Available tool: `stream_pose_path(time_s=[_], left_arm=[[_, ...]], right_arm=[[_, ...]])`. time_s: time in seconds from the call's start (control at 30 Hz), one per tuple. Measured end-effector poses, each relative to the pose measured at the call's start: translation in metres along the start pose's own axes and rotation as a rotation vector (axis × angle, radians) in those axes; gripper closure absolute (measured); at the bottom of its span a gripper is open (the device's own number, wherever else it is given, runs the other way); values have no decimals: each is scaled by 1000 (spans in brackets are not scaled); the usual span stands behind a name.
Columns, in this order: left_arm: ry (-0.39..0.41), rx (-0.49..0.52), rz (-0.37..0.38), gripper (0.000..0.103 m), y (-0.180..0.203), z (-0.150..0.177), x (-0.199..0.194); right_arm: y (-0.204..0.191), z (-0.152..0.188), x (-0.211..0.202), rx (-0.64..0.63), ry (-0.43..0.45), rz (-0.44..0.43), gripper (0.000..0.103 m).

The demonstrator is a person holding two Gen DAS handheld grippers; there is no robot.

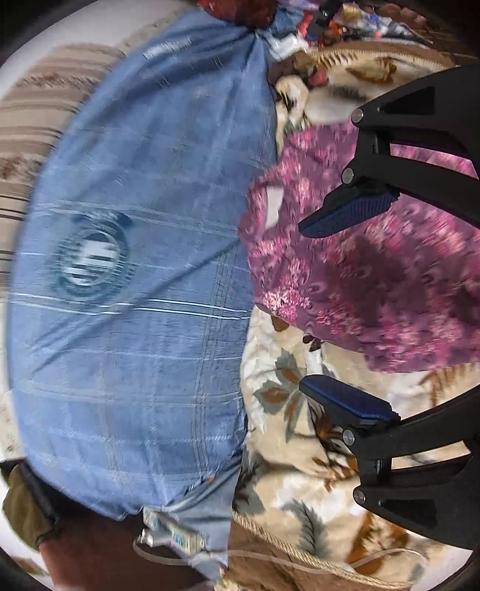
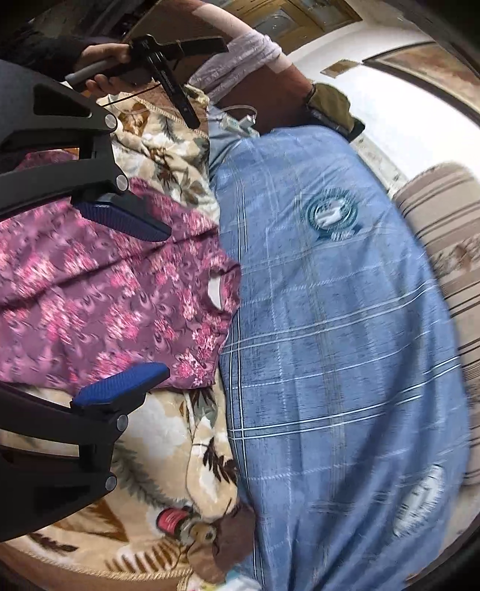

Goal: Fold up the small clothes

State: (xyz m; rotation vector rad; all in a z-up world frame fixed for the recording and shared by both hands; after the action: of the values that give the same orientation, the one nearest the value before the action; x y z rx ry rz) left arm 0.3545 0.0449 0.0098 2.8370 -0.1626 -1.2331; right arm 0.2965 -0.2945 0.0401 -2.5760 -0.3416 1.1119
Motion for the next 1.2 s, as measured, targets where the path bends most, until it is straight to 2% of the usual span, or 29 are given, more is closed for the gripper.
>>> stream_pose_path(time_s=[0.2,0.3,0.4,0.43,0.5,0.6,0.7,0.73,0.77,0.8,0.83,0.87,0.9,1.0,1.1,1.2], left_arm=[[-98,-6,4,27,-1,-16,105],[-158,3,27,27,0,-22,150],[-204,-7,85,27,1,-27,189],[-220,-5,94,27,1,-28,199],[-250,-1,107,27,1,-28,217],[-252,17,114,28,2,-26,230],[-287,15,127,39,1,-20,242],[-293,7,150,49,1,-18,245],[-293,-4,154,65,0,-17,245],[-291,-15,163,74,0,-17,244],[-294,-19,199,92,2,-17,240],[-293,-18,218,95,3,-18,235],[-276,-9,219,95,4,-20,228],[-216,31,234,96,8,-28,200],[-193,-4,269,97,4,-35,166],[-149,12,275,97,3,-34,121]], right_arm=[[35,-22,94,21,-105,10,33],[52,-31,148,20,-163,28,34],[77,-40,195,49,-206,60,34],[86,-42,208,63,-213,71,35],[100,-41,232,95,-243,64,43],[106,-37,251,95,-271,56,50],[102,-35,254,69,-269,51,56],[100,-34,256,57,-277,50,60],[98,-32,259,45,-287,58,69],[97,-30,260,29,-291,80,76],[95,-30,259,15,-288,94,81],[94,-29,256,11,-283,95,90],[92,-31,248,14,-264,97,94],[85,-36,224,16,-215,93,95],[72,-38,202,-3,-205,100,96],[56,-38,162,-16,-158,75,96]])
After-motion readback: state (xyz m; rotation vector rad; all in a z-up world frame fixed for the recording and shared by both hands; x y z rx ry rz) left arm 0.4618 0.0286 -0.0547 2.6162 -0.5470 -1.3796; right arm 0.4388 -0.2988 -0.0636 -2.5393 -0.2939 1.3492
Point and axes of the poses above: each gripper's, at about its wrist camera, not at the fingertips, and x roughly the way its jaws point, y to its right, z to its underside, the point moved 4 cm from there along x, roughly the way its jaws point, and after that the axes turned 4 degrees about x, right-handed, at the moved point
